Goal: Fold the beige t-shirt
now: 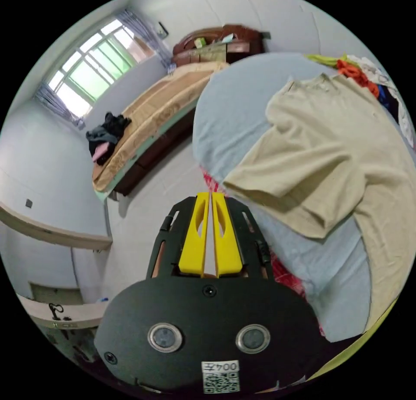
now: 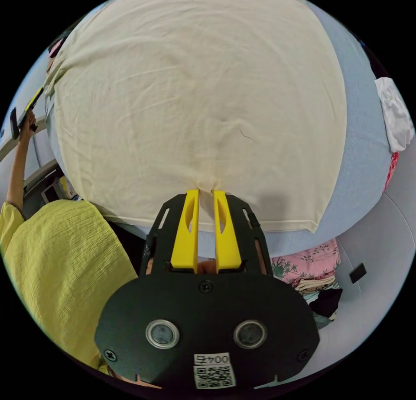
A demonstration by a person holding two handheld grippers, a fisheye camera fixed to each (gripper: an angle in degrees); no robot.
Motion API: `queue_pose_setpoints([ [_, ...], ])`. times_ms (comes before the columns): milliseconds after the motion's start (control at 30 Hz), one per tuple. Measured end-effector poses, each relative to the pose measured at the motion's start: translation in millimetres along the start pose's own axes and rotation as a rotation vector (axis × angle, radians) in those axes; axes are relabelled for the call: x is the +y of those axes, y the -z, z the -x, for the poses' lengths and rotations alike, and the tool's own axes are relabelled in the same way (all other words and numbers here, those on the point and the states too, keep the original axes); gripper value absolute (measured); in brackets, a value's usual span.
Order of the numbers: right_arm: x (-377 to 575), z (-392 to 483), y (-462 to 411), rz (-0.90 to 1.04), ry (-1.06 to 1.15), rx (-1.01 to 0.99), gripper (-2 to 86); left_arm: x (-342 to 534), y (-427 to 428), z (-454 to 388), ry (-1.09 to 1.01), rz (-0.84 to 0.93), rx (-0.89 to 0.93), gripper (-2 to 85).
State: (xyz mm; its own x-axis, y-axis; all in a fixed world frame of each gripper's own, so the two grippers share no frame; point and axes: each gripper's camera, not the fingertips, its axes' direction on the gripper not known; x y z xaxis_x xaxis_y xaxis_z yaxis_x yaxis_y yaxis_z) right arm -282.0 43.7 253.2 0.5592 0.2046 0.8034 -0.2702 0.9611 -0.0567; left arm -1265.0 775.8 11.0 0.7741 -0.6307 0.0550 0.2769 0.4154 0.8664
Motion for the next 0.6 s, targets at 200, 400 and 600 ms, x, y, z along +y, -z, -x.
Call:
queue_pose_setpoints([
  [200, 2, -6, 1, -0.007, -0.011, -0.027, 6.0, -4, 24, 61, 0.168, -0.169, 0.227, 3.8],
  [400, 3, -9, 2, -0.012, -0.013, -0.038, 6.0, -107, 12, 52, 0.021, -0.133, 0.599, 10.1],
  [600, 5, -8, 4, -0.023, -0.036, -0.040, 6.1, -191, -26, 20, -0.091, 0.007, 0.643, 11.3],
])
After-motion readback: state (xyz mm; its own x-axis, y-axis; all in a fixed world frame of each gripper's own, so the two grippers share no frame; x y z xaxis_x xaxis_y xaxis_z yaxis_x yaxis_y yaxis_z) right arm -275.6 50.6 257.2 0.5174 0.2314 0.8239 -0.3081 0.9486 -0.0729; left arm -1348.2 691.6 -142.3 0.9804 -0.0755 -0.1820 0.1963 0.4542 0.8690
